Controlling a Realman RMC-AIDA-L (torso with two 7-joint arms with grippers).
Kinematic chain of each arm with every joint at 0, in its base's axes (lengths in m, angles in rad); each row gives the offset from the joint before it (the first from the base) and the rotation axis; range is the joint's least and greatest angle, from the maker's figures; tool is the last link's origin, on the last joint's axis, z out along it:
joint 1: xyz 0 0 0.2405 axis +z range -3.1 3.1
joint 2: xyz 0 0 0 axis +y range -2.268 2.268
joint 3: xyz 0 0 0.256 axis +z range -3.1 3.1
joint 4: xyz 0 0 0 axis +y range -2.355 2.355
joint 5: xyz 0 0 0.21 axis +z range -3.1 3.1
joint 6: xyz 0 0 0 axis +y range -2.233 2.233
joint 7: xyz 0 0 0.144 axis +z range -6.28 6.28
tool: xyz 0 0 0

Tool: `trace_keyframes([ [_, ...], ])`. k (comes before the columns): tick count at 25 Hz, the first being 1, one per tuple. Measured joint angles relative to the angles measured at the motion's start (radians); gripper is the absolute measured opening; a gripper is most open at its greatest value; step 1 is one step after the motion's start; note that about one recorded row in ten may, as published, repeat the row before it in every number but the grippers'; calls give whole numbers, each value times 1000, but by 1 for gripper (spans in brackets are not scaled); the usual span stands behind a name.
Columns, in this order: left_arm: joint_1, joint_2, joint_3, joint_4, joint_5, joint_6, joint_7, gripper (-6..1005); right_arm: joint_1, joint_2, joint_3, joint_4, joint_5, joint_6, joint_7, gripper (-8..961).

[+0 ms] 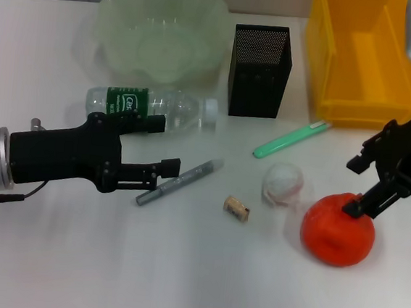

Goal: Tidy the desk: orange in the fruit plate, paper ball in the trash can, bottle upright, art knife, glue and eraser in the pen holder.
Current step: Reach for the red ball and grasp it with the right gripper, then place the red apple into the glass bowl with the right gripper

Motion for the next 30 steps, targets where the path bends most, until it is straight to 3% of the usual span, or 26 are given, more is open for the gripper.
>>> trace_keyframes([
  [2, 1, 0, 0, 0, 0, 0, 0, 836, 5, 13, -16, 2, -27, 8, -1, 816],
  [3, 1, 0, 0, -1, -1, 0, -1, 836, 8, 29, -25, 5, -49, 17, -12, 816],
  [8, 3, -1, -1, -1, -1, 0, -2, 835, 9, 52, -59, 36, -67, 65, -35, 817],
  [13, 8, -3, -2, -1, -1, 0, -2, 835, -3, 60, -104, 57, -72, 101, -52, 817],
  [21, 10, -1, -4, -1, -1, 1, -1, 834, -7, 61, -124, 57, -89, 109, -58, 713],
  [30, 11, 1, -11, -1, -1, 5, 5, 833, -5, 60, -116, 51, -89, 93, -57, 386],
])
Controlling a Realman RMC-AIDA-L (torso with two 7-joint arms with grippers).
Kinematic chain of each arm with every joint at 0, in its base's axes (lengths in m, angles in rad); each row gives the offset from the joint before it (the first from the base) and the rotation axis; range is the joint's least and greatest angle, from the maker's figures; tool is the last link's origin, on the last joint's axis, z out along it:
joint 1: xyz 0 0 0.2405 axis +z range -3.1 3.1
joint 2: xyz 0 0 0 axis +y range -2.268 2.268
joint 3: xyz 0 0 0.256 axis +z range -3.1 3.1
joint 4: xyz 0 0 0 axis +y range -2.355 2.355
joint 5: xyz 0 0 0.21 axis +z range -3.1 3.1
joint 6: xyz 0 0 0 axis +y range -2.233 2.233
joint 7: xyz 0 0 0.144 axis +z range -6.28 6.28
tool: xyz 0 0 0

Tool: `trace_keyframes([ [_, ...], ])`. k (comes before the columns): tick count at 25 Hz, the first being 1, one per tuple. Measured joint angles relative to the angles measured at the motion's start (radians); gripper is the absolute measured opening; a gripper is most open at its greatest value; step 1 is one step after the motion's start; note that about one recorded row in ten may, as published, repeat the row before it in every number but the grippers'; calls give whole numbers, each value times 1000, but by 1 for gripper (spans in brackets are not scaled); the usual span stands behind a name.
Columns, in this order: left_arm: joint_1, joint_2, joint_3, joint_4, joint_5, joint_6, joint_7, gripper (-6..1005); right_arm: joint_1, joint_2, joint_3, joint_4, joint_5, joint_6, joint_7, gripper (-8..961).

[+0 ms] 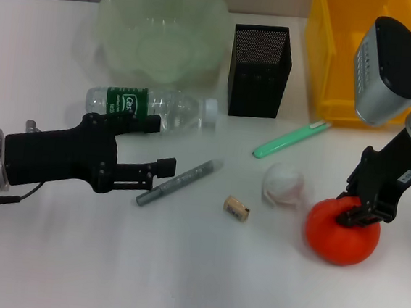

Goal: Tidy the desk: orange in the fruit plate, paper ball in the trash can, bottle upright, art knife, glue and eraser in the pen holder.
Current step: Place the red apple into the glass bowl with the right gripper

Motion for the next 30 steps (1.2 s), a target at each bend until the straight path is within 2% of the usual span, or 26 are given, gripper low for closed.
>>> trace_keyframes([
  [3, 0, 1, 0, 0, 0, 2, 1, 832, 4, -2, 13, -24, 3, -36, 1, 285],
  [7, 1, 2, -1, 0, 0, 2, 1, 832, 16, -3, 87, -90, 5, -116, 1, 231],
  [8, 2, 2, -1, 0, 0, 2, 2, 832, 29, -8, 142, -122, 16, -161, -5, 217],
  [9, 2, 2, -1, 0, 0, 2, 2, 832, 29, -8, 142, -122, 16, -161, -5, 208],
  [14, 6, 2, -2, 0, 0, 4, 3, 831, 54, -43, 296, -189, 155, -228, -34, 168],
  [17, 7, 2, -2, 1, 0, 4, 3, 831, 57, -48, 336, -195, 212, -203, -45, 152],
  [19, 7, 2, -4, 1, 0, 4, 3, 830, 52, -48, 373, -187, 308, -108, -59, 142],
  [20, 7, 2, -4, 1, 0, 4, 3, 830, 52, -48, 373, -187, 308, -108, -59, 136],
  [21, 7, 2, -8, 2, 0, 4, 3, 830, 42, -41, 369, -171, 368, -24, -65, 131],
  [22, 7, 2, -8, 2, 0, 4, 3, 830, 42, -41, 369, -171, 368, -24, -65, 123],
  [23, 7, 3, -13, 2, 0, 4, 4, 830, 36, -27, 364, -143, 426, 67, -82, 115],
  [25, 8, 3, -15, 2, 0, 5, 4, 830, 37, -19, 363, -127, 444, 110, -92, 100],
  [26, 8, 3, -17, 2, 0, 5, 4, 830, 45, 0, 353, -84, 483, 218, -113, 92],
  [27, 8, 3, -17, 2, 0, 5, 4, 830, 45, 0, 353, -84, 483, 218, -113, 87],
  [28, 8, 3, -20, 2, 0, 6, 4, 829, 49, 6, 310, -29, 542, 340, -136, 81],
  [29, 8, 3, -20, 2, 0, 6, 4, 829, 49, 6, 310, -29, 542, 340, -136, 76],
  [30, 8, 3, -20, 2, 0, 6, 4, 829, 50, 6, 271, 8, 590, 407, -153, 70],
])
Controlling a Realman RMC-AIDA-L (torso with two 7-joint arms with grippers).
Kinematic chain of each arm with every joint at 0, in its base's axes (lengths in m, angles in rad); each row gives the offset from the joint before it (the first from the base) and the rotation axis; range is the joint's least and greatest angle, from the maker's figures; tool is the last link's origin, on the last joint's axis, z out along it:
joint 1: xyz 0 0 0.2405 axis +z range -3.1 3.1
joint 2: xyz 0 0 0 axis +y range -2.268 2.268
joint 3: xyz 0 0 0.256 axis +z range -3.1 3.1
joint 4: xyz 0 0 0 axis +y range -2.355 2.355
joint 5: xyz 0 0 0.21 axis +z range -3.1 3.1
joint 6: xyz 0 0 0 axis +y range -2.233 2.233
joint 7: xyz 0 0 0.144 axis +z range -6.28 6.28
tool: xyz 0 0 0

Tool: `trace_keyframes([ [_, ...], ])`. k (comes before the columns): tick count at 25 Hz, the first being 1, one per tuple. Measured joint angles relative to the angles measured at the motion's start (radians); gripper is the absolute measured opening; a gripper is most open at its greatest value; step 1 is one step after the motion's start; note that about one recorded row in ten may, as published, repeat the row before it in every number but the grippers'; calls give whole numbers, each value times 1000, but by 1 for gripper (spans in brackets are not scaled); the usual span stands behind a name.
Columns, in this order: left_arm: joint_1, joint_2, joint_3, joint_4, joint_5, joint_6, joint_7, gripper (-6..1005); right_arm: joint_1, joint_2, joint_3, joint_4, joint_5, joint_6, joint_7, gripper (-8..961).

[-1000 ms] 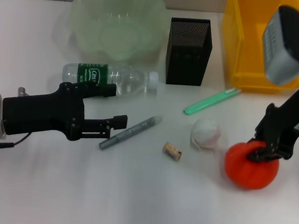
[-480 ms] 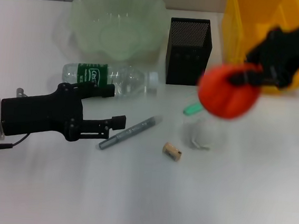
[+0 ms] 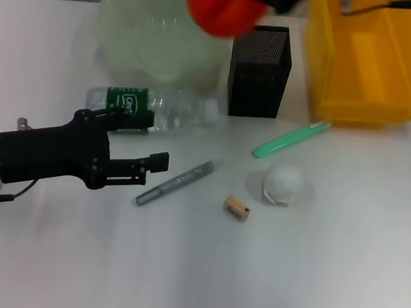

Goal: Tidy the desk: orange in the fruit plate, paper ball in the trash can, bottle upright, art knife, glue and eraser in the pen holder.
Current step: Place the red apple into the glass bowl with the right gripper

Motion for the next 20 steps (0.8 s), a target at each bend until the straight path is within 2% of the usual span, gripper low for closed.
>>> trace_keyframes([
  [1, 3, 0, -6, 0, 0, 1, 1, 829, 5, -2, -69, 62, 92, 126, -32, 65],
  [2, 3, 0, -6, 0, 0, 1, 1, 829, 5, -2, -69, 62, 92, 126, -32, 59],
  [6, 3, 1, -9, 0, 0, 4, 1, 828, 50, 0, -203, 204, 290, 395, -114, 55],
  [7, 3, 1, -9, 0, 0, 4, 1, 828, 50, 0, -203, 204, 290, 395, -114, 56],
  [8, 3, 1, -9, 0, 0, 4, 1, 828, 78, 2, -248, 268, 371, 487, -163, 56],
  [9, 3, 1, -10, 0, 0, 4, 1, 828, 78, 2, -248, 268, 371, 487, -163, 56],
  [11, 3, 1, -13, 0, 0, 4, 2, 828, 124, 4, -308, 358, 478, 617, -236, 55],
  [12, 3, 1, -13, 0, 0, 4, 2, 828, 124, 4, -308, 358, 478, 617, -236, 55],
  [13, 2, 1, -16, 0, 0, 4, 2, 828, 161, 7, -346, 420, 554, 698, -282, 55],
  [15, 0, -1, -19, 0, 0, 4, 6, 827, 175, 8, -360, 444, 586, 726, -301, 54],
  [16, -2, -2, -20, 0, 0, 4, 8, 827, 203, 9, -389, 489, 672, 781, -356, 54],
  [20, -6, -4, -21, 0, 0, 4, 13, 827, 231, 11, -417, 530, 791, 822, -434, 53],
])
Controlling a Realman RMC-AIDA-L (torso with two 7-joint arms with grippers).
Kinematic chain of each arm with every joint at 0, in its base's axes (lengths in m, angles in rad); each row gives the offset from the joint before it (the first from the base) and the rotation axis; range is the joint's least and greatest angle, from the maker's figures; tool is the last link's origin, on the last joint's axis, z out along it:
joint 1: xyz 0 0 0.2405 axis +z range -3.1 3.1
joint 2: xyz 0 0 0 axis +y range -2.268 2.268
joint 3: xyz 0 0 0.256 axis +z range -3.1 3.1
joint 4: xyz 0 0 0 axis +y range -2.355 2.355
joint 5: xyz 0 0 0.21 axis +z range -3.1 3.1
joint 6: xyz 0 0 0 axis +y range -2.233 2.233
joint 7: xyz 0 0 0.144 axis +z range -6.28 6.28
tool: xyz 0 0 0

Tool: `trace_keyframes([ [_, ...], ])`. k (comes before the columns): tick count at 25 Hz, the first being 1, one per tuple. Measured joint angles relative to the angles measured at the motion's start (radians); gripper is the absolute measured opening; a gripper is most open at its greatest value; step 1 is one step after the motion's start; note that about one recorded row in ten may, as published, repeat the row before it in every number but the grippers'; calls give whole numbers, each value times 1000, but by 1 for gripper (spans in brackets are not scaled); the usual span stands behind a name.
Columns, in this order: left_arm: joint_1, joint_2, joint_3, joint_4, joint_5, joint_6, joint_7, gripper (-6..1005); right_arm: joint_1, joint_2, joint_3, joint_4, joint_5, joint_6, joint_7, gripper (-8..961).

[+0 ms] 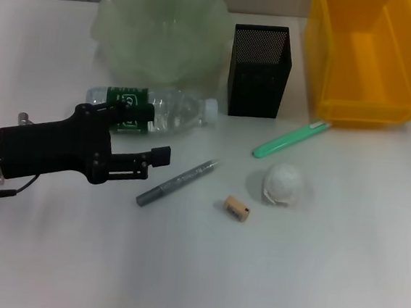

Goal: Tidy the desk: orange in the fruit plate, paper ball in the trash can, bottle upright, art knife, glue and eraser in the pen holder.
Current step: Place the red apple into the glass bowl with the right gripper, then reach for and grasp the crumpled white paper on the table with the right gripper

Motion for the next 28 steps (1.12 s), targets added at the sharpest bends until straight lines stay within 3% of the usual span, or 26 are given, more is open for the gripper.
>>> trace_keyframes([
  [6, -2, -2, 0, 0, 0, 0, 0, 826, 16, 1, -7, 35, 113, 11, -90, 82],
  [18, -2, -3, 0, 0, 0, 0, 1, 825, 9, 1, 6, 39, 120, 15, -105, 153],
  [23, -2, -3, 0, 0, 0, 1, 1, 824, 9, 1, 0, 40, 121, 20, -100, 336],
  [28, 1, -3, 0, 0, 0, 5, 1, 824, 10, 1, 0, 40, 122, 21, -99, 454],
])
